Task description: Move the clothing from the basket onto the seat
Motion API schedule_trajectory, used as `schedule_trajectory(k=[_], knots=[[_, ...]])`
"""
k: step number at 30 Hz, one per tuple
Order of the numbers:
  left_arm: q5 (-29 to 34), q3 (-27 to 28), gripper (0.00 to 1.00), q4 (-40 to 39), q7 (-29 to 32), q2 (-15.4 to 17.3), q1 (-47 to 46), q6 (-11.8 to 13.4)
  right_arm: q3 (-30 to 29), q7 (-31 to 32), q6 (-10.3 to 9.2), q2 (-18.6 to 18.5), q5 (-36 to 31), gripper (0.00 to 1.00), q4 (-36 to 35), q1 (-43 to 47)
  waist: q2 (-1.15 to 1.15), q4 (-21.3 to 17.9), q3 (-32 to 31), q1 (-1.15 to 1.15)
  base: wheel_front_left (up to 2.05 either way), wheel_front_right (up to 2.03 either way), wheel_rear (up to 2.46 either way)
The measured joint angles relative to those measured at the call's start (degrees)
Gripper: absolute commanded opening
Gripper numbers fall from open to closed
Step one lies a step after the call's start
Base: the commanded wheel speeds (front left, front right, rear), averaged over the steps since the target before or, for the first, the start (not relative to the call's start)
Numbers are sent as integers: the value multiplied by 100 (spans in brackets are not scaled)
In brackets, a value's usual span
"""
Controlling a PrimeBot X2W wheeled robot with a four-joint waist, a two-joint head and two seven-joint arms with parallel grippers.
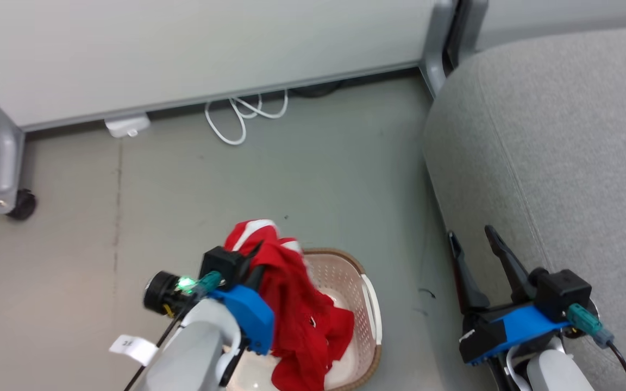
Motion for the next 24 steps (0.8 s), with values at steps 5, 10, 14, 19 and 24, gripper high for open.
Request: schedule_trajectory(k=[5, 10, 14, 19, 24], knots=[[-290, -586, 0, -535, 134, -10, -115, 0, -64, 26, 0, 0, -18, 100, 40, 170, 0, 186, -343, 0, 0, 0, 0], [-666, -1079, 0, -1093, 285, -14, -339, 0, -36, 118, 0, -1, -48, 100, 22, 337, 0, 333, -616, 0, 0, 0, 0], [-968, -1326, 0, -1433, 356, -16, -541, 0, 54, 186, 0, -1, -48, 100, 1, 400, 0, 359, -780, 0, 0, 0, 0], [-1277, -1522, 0, -1692, 393, -16, -760, 0, 164, 269, 0, -1, -46, 100, -41, 477, 0, 305, -923, 0, 0, 0, 0], [-1505, -1725, 0, -1817, 405, -16, -913, 37, 288, 333, 0, -1, -45, 100, -51, 493, 0, 210, -1046, 1, 0, 0, 0]])
